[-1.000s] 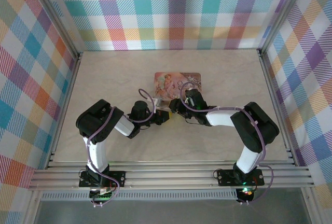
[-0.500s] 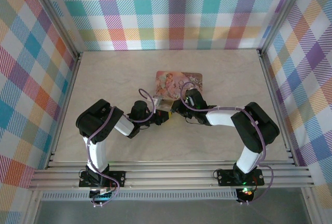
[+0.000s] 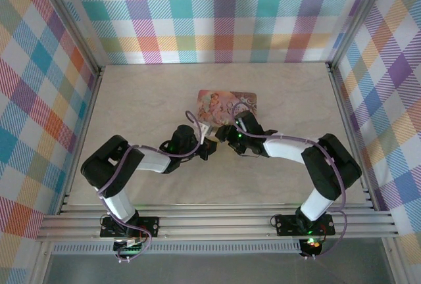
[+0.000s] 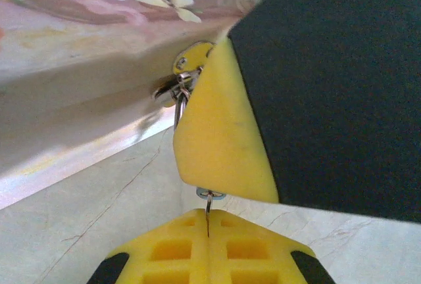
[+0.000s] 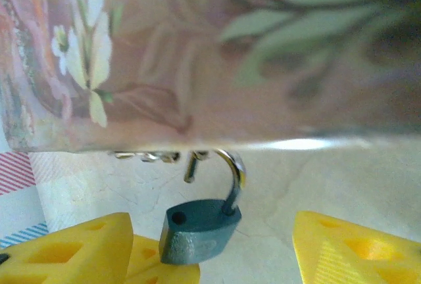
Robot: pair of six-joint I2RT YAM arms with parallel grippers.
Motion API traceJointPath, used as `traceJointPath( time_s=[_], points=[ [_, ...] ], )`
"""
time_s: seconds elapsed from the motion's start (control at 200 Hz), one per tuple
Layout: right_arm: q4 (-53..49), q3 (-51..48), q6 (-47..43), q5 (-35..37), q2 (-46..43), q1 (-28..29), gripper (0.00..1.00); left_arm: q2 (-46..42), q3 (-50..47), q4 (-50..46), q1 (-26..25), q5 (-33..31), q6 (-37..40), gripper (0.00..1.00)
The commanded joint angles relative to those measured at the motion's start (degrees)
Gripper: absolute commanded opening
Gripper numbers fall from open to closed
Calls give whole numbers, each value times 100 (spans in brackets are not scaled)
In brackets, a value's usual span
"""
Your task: Unlock a padlock with a key
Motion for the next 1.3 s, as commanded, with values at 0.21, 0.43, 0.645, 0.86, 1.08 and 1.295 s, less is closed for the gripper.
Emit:
traceJointPath(
  time_s=[0.21,0.43,0.645,0.86,1.08,1.295],
  points=[
    [-1147,44,438,-79,-229,49,64,-413,108,-538,-444,-1081,1001,0],
    [-1193,168,399,-173,-125,49,52,-456,130,-612,-609,-1279,1227,0],
    [-1269,442,415,-176,-10,6,51,-436,99,-500,-665,-1349,1214,0],
    [-1304,626,475,-342,262,-91,59,-413,77,-345,-702,-1428,1193,0],
    [-1284,695,426,-405,473,-126,49,-410,50,-306,-728,-1442,1205,0],
    [-1556,749,327,-321,488,-126,23,-440,-26,-211,-748,-1431,1165,0]
  ],
)
